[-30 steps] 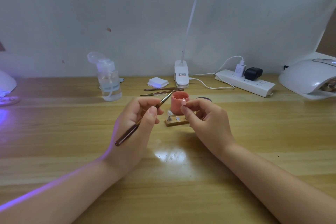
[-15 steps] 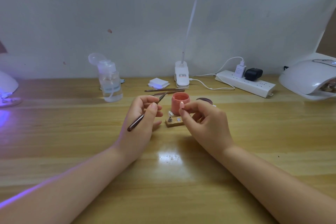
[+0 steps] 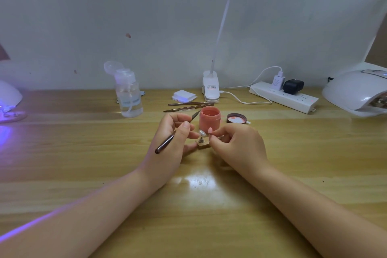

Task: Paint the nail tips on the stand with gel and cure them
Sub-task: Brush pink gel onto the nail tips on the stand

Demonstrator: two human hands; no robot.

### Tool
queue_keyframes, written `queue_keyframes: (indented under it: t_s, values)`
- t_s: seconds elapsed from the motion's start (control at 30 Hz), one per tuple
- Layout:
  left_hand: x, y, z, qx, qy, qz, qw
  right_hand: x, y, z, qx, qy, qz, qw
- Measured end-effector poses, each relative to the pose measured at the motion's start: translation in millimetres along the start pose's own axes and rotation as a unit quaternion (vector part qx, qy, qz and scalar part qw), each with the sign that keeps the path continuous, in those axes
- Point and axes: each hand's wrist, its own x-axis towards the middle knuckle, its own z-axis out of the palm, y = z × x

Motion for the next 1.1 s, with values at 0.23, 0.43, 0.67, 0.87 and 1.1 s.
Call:
queue_keyframes:
  t_s: [0.23,0.43,0.67,0.87,1.1]
  values:
    - [-1,0,0,-0.002,-0.004,0.005,1.0,0,-1,-1,-0.077,-0.034,0.01,0.996]
    - [-1,1,0,0.013,0.005,0.006,1.0,-2,-2,-3,-0.157,-0.021,-0.015,0.987]
    - [-1,3,-1,0.019,0.034,0.025,0.999,-8,-7,4,-0.169,0.008,-0.07,0.983]
    - [2,2,0,0.018,0.065,0.025,0.997,-5,-10,9,-0.194,-0.045,-0.075,0.977]
    - [2,1,0,0.035,0.073,0.024,0.996,-3,-12,8,-0.191,-0.061,-0.092,0.975]
